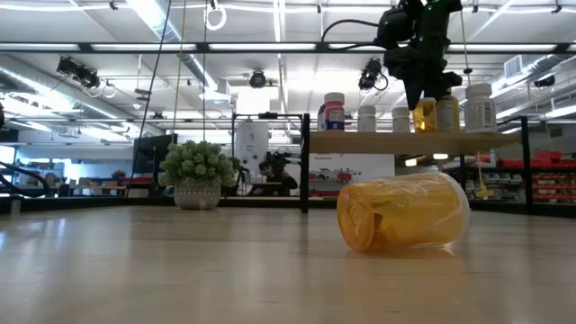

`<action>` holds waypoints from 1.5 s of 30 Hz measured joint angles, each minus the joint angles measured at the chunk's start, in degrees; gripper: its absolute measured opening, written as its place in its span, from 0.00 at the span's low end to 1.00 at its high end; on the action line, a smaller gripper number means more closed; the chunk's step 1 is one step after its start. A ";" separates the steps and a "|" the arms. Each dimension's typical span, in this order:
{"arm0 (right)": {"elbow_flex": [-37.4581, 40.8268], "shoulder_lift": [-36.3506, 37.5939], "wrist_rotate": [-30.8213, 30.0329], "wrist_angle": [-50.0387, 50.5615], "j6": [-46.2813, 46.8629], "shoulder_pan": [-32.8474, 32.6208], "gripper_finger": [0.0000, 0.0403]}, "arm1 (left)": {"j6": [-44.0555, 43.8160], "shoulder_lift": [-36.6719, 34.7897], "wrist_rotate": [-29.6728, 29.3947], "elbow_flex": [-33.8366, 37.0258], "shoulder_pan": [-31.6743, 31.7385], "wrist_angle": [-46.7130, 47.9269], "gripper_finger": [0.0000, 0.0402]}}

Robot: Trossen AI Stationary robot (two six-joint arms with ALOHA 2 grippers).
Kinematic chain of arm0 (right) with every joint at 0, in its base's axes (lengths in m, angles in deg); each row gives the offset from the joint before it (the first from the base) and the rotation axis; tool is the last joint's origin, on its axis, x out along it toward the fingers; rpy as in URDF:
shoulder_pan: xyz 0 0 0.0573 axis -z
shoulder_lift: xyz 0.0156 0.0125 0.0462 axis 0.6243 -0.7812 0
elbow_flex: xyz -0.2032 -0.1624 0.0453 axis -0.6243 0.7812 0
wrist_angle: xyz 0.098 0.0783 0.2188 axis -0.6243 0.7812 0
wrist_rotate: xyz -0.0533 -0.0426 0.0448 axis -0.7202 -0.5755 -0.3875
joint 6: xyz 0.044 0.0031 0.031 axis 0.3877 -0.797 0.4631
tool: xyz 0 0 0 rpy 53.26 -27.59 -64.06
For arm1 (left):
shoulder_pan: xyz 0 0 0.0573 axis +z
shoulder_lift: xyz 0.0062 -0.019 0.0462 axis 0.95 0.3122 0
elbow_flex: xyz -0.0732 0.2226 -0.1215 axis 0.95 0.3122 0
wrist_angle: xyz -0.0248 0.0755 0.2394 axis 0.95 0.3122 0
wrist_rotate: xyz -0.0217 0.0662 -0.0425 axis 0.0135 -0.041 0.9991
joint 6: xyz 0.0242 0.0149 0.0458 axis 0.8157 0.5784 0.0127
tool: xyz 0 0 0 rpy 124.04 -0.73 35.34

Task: Pick and place medicine bottles onto shelf by color
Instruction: Put the right orange medicine bottle on the shelf, then adjust the white and black medicine bottle on the shelf

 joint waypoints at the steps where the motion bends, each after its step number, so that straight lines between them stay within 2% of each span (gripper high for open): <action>1: 0.00 0.08 -0.20 0.04 -0.02 0.00 0.57 | 0.00 0.00 0.00 0.00 -0.02 0.00 0.43; 15: 0.11 3.03 -1.67 0.70 3.06 0.02 0.77 | -0.02 0.00 0.01 0.00 -0.24 0.00 0.43; 20: -0.26 3.20 -0.20 1.03 3.70 0.02 0.78 | -0.06 0.00 0.02 0.00 -0.24 -0.02 0.43; 27: -6.81 3.25 0.66 5.00 6.49 0.00 0.78 | -0.08 0.00 0.04 0.00 -0.24 0.00 0.43; 33: -12.98 3.25 -4.01 10.97 7.48 -0.65 0.78 | 0.76 0.00 0.02 0.00 -0.24 0.00 0.43; 36: -15.57 3.56 -4.17 13.02 11.13 -0.68 0.78 | 0.83 0.00 0.04 0.00 -0.25 0.00 0.43; 40: -15.86 5.52 -4.42 13.08 23.22 -2.00 0.78 | 0.94 0.02 0.31 0.00 -0.61 0.00 0.43; 45: -14.99 5.35 -4.54 12.88 29.42 -6.12 0.78 | 1.03 0.02 0.37 0.00 -1.17 0.36 0.43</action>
